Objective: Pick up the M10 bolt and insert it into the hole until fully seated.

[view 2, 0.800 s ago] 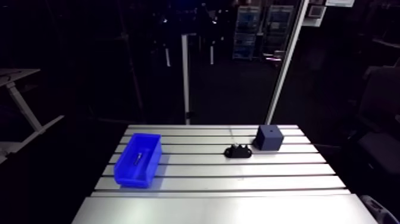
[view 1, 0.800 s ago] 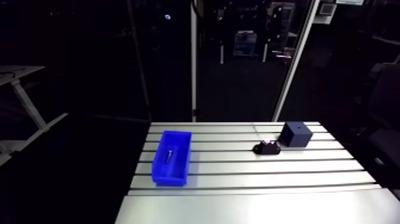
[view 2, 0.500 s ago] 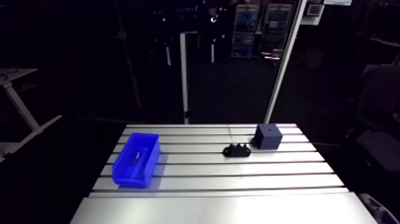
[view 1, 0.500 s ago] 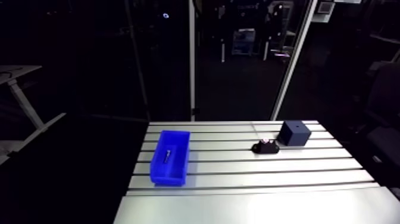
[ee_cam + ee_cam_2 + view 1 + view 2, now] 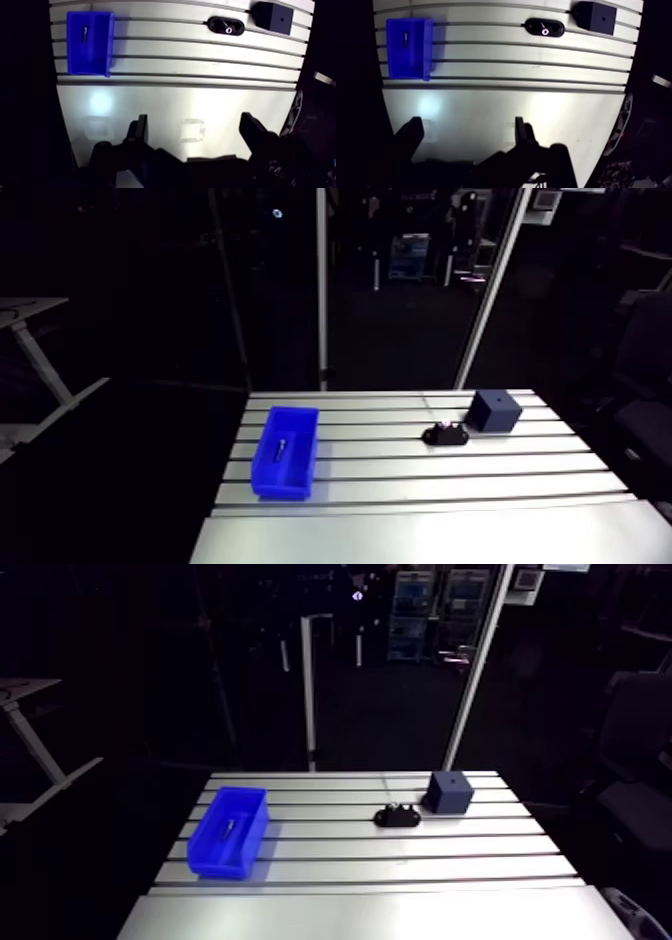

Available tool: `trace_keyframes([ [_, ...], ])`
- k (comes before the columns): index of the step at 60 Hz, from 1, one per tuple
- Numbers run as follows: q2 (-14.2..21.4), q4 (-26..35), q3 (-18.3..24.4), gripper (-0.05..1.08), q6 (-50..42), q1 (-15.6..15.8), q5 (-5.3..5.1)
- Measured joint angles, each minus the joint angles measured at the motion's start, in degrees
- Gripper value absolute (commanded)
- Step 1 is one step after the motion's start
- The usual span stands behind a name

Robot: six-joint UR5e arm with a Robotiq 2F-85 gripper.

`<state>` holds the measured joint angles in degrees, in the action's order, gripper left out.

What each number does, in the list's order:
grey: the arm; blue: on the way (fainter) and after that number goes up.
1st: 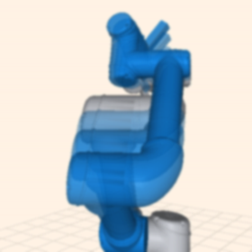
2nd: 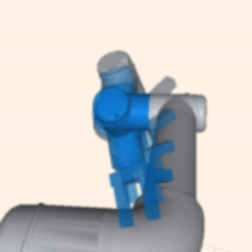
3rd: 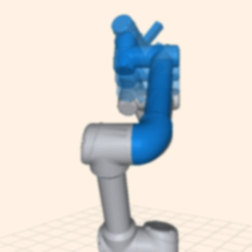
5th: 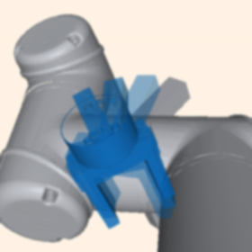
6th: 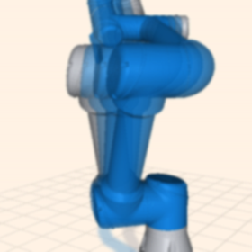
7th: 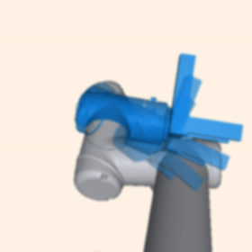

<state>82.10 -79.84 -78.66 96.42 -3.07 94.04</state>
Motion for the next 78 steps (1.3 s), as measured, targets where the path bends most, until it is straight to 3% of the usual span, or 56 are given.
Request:
trace_keyframes([
  [23,0.0,-5.4,-2.5,0.00,3.1,-1.8,0.13],
  [45,0.7,-22.9,-13.0,0.01,5.9,-6.3,-0.65],
  [63,0.8,-37.0,-21.9,0.01,7.6,-10.0,-3.24],
  [78,0.4,-42.9,-26.1,0.01,7.9,-12.8,-5.70],
])
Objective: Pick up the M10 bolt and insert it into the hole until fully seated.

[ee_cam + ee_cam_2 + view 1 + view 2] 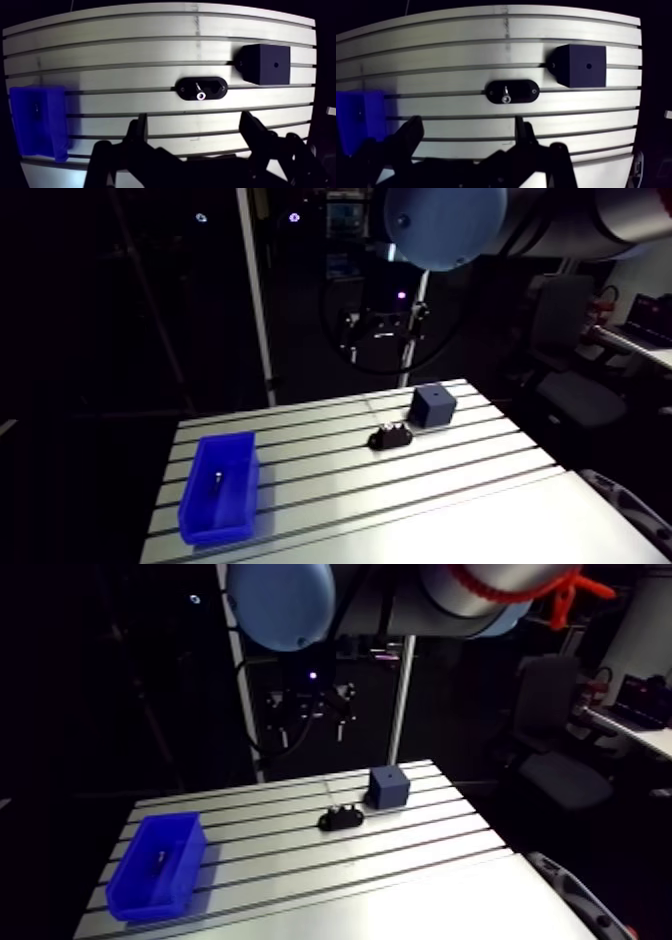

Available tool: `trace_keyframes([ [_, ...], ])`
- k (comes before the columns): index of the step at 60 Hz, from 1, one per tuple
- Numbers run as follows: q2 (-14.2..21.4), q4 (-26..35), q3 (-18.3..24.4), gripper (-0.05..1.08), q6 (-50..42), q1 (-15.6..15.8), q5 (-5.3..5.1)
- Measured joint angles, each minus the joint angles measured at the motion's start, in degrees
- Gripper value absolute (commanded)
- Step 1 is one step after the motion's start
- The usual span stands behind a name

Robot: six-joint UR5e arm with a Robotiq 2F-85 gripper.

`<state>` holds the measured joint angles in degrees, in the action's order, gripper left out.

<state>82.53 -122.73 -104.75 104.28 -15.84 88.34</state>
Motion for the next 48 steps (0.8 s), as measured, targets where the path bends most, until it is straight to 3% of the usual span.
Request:
trace_keyframes([
  [14,-0.3,-4.4,-2.3,0.01,0.9,-1.4,-1.06],
  [48,-4.6,-9.5,-5.1,0.01,5.0,-3.8,-1.32],
])
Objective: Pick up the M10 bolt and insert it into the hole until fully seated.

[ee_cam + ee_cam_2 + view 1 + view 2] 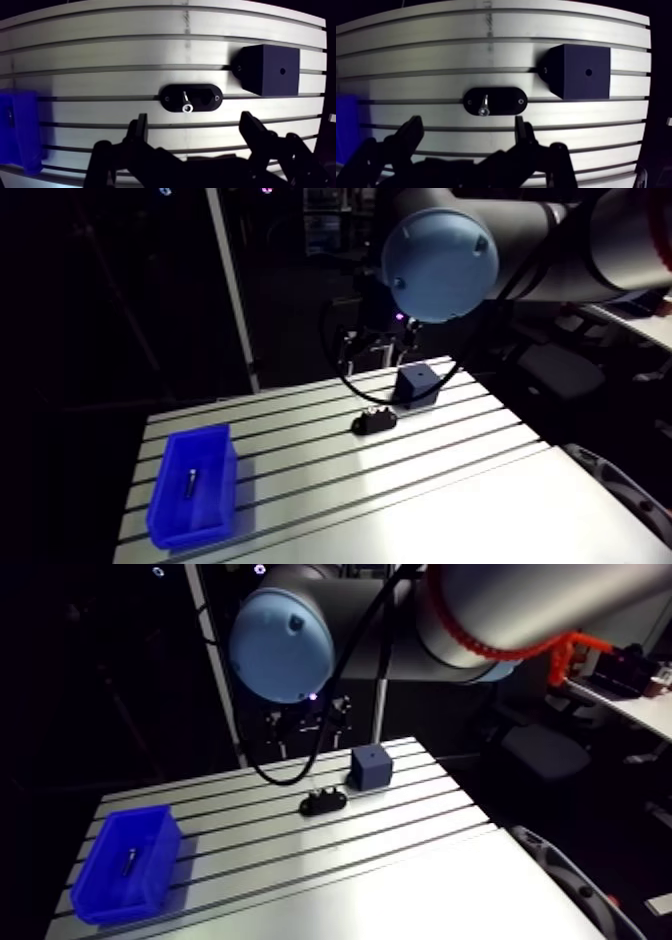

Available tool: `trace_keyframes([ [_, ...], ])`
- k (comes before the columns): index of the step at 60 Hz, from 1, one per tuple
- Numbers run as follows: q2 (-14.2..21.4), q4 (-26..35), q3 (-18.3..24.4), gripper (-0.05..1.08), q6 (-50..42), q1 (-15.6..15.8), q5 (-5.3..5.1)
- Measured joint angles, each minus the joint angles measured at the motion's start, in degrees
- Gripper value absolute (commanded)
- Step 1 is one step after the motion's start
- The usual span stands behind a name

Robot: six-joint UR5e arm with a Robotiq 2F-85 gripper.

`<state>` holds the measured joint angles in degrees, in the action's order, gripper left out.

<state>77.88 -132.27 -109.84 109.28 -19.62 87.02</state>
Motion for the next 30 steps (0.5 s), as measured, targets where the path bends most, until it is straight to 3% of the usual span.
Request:
trace_keyframes([
  [9,-1.5,-0.3,-0.1,0.06,0.5,-0.3,0.01],
  [19,-2.7,-0.8,-0.1,0.25,0.9,-0.5,0.03],
  [30,-3.2,-2.0,-0.4,0.32,1.0,-0.6,0.13],
])
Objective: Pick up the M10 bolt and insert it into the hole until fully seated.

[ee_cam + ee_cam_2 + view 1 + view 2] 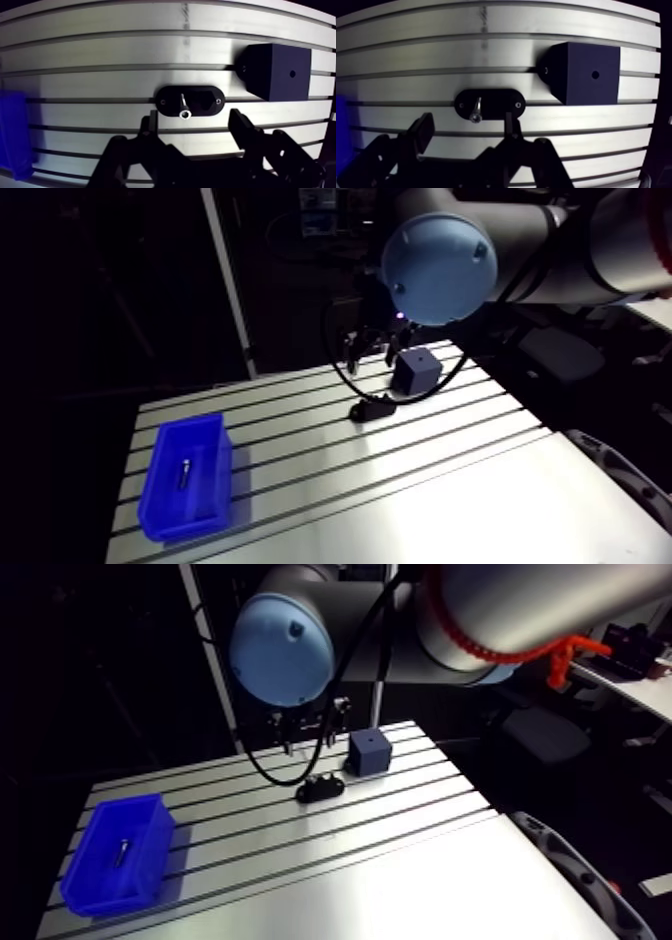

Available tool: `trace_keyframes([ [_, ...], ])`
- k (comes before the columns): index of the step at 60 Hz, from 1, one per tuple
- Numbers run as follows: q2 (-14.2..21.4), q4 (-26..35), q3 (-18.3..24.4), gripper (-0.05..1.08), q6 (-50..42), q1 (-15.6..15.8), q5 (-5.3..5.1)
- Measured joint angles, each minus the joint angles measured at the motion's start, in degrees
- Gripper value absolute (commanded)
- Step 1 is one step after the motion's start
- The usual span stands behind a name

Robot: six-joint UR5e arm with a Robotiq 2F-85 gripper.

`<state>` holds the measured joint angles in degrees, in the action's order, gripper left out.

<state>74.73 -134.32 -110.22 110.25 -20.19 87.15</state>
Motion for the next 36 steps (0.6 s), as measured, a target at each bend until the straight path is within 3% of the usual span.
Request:
trace_keyframes([
  [36,-0.8,-4.7,-3.0,0.42,0.0,-0.1,0.20],
])
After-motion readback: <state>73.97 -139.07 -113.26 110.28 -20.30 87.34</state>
